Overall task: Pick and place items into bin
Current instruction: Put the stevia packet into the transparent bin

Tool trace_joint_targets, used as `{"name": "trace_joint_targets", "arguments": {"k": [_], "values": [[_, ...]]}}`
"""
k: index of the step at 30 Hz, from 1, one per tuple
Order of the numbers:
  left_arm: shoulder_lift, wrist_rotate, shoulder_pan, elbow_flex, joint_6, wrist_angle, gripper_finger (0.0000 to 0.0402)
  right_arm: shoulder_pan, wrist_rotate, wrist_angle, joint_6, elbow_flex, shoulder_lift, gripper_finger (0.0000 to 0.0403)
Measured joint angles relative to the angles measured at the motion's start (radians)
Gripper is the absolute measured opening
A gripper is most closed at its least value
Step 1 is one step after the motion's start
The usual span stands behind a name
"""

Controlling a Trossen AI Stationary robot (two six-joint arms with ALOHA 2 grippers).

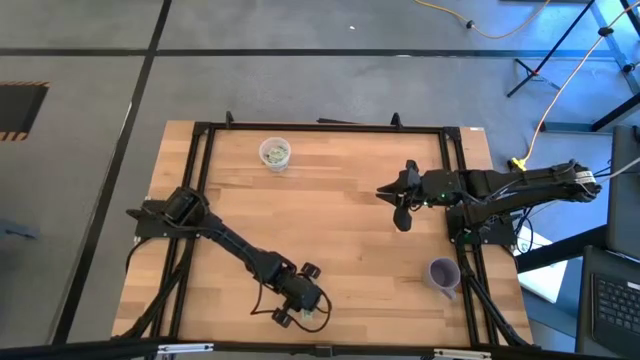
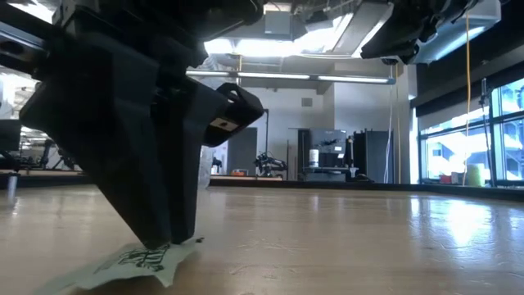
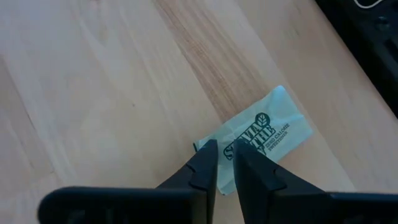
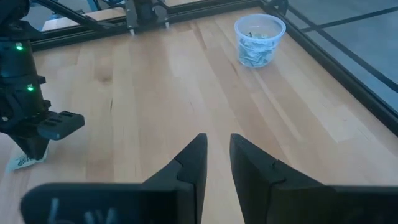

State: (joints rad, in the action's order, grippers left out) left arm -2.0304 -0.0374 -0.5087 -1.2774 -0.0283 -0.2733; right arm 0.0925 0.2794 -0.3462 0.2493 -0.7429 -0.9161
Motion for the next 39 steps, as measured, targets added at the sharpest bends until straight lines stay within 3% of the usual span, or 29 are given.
{"name": "trace_joint_targets", "arguments": {"k": [11,22,32,39], "values": [[0.003,0.036,-0.001,0.0,0.001,-0.029,0.0013,0.0,0.0,-0.033,-0.025,0.0,0.0,0.0075],[-0.035,0.017,-0.013,-0.005,-0.033,-0.066,0.0092,0.0,0.0,-0.037,-0.053,0.0,0.0,0.0075],[-0.047,0.02,-0.016,-0.005,-0.067,-0.044,0.0029,0.0,-0.001,-0.079,-0.073,0.0,0.0,0.0075],[-0.027,0.001,-0.002,-0.018,-0.099,-0.066,0.0008,0.0,-0.001,-0.086,-0.075,0.0,0.0,0.0075]]}}
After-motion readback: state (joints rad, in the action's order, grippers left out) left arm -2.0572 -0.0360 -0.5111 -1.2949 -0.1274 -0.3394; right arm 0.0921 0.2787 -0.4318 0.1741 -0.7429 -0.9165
